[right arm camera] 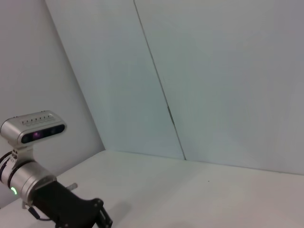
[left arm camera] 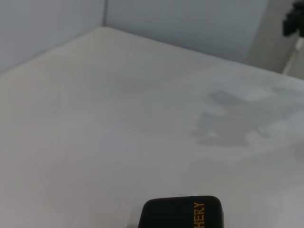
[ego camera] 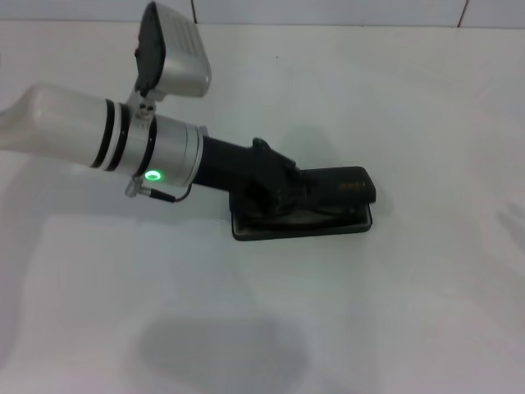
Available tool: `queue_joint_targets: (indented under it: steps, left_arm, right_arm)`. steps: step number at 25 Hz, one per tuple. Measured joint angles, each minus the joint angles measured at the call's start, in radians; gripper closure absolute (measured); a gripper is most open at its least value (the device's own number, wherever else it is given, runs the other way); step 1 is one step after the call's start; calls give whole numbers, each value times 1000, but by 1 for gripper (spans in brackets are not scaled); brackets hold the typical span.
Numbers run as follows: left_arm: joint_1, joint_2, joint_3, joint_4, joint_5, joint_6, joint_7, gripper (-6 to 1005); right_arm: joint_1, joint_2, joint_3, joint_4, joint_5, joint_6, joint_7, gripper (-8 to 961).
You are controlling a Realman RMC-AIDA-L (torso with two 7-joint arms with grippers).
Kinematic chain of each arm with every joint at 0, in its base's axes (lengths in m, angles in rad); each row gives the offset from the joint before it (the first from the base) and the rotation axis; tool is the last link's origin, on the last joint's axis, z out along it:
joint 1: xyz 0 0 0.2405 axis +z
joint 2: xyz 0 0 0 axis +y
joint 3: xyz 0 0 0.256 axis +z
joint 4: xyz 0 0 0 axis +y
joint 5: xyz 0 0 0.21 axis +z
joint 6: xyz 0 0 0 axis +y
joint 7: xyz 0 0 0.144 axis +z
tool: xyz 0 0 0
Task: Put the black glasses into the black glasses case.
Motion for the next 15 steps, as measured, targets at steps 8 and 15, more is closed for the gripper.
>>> queue_joint_targets:
  steps: [8,15]
  left_arm:
    - [5,-30,-1,30,67,57,40,819]
    - [247,-38,-9,471,-123,346,48,768]
  right_arm:
    - [1,0,4,11,-2,-11,-3,771]
    - [39,2,-2,111,27,-176,-151,772]
